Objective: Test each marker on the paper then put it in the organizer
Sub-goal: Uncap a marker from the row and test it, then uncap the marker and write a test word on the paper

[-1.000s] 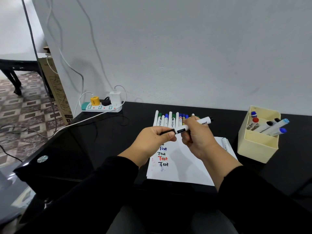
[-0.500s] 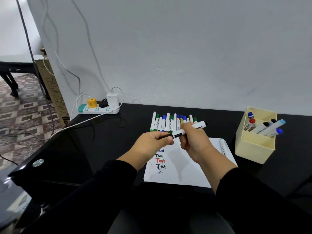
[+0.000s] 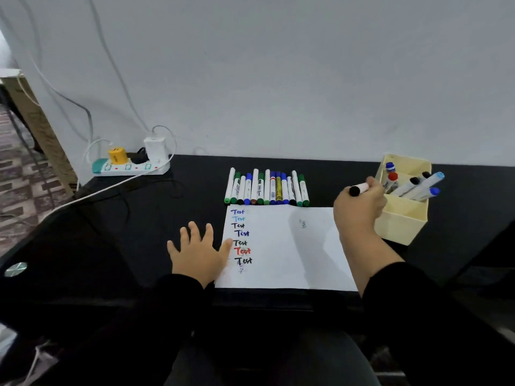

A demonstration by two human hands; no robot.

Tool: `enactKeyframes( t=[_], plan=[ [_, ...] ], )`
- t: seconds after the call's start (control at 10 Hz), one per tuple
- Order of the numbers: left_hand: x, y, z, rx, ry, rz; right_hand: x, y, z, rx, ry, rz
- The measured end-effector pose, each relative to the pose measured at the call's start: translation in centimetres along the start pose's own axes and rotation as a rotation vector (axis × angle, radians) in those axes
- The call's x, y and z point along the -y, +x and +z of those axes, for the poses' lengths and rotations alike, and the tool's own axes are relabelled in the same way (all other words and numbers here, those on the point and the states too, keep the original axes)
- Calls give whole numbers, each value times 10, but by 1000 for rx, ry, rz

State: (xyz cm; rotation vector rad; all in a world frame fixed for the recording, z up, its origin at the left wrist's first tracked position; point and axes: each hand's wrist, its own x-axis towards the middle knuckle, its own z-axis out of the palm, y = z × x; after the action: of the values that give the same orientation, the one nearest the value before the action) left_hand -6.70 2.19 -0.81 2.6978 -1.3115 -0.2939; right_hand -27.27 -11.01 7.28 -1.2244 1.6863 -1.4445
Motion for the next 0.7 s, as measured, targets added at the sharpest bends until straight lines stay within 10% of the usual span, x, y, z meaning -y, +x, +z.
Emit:
enactKeyframes(
  t=[0.3, 0.7],
  plan=[
    [-2, 1, 2, 6, 48, -17, 4, 45, -3, -149, -30, 84],
    [-3, 0, 2, 9, 70, -19, 13, 91, -1, 217, -113, 325]
  ],
)
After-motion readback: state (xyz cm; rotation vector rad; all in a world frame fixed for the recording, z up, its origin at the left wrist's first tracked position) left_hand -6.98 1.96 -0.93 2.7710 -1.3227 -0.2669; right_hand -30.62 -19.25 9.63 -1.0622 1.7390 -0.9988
